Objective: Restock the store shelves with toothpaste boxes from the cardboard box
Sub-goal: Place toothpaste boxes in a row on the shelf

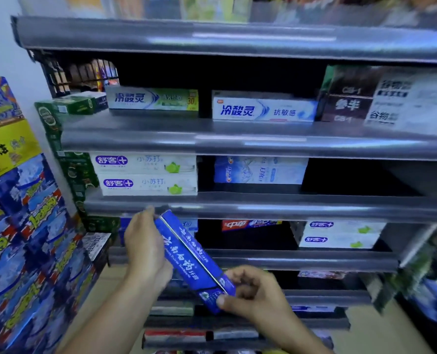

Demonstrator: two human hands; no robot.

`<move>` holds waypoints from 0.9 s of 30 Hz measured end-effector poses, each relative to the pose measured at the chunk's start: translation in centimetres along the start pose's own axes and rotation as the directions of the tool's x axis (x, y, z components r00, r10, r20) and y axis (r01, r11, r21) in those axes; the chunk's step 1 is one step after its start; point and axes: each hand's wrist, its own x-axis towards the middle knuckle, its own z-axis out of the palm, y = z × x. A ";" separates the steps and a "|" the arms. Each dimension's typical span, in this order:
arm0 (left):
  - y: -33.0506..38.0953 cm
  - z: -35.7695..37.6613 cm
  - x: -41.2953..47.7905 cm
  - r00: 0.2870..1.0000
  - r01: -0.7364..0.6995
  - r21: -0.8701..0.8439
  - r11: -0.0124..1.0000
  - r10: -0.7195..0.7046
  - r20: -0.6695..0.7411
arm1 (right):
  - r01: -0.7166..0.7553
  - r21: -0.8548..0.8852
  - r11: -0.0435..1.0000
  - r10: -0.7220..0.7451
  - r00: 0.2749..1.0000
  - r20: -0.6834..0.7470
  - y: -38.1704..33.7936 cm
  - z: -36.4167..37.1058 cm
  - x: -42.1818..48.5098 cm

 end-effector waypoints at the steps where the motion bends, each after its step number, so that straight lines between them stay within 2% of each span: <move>1: -0.3 1.1 -0.9 1.000 -0.020 0.014 1.000 0.020 0.007 | 0.019 0.028 0.999 -0.018 0.999 -0.050 -0.4 -1.2 -0.4; 5: -1.5 4.5 -3.4 0.979 -0.195 0.111 0.975 0.186 0.088 | 0.157 0.051 0.986 -0.139 0.957 -0.253 -2.2 -6.5 -1.2; 8: -1.8 5.8 -4.7 0.934 -0.303 0.144 0.942 0.263 0.242 | 0.250 0.048 0.967 -0.211 0.894 -0.395 -4.0 -10.0 -1.1; 11: -1.9 5.7 -5.1 0.851 -0.421 0.204 0.884 0.307 0.425 | 0.333 0.038 0.942 -0.282 0.851 -0.443 -5.7 -12.6 -0.9; 14: -2.7 5.0 -4.9 0.812 -0.491 0.316 0.812 0.295 0.504 | 0.341 -0.013 0.940 -0.311 0.841 -0.443 -5.9 -14.2 -0.6; 16: -4.2 4.1 -4.7 0.829 -0.483 0.411 0.773 0.253 0.498 | 0.302 -0.019 0.953 -0.280 0.854 -0.438 -4.7 -14.9 -0.2; 21: -8.1 0.6 -4.2 0.895 -0.313 0.598 0.738 0.017 0.447 | 0.149 0.032 0.988 -0.121 0.897 -0.425 1.3 -14.9 0.7; 24: -9.7 -0.5 -4.0 0.908 -0.280 0.629 0.725 -0.012 0.418 | 0.121 0.069 0.990 -0.078 0.892 -0.444 4.1 -14.1 1.5; 27: -10.6 -0.8 -3.3 0.917 -0.268 0.643 0.717 -0.016 0.399 | 0.126 0.037 0.991 -0.096 0.889 -0.448 5.1 -13.3 2.6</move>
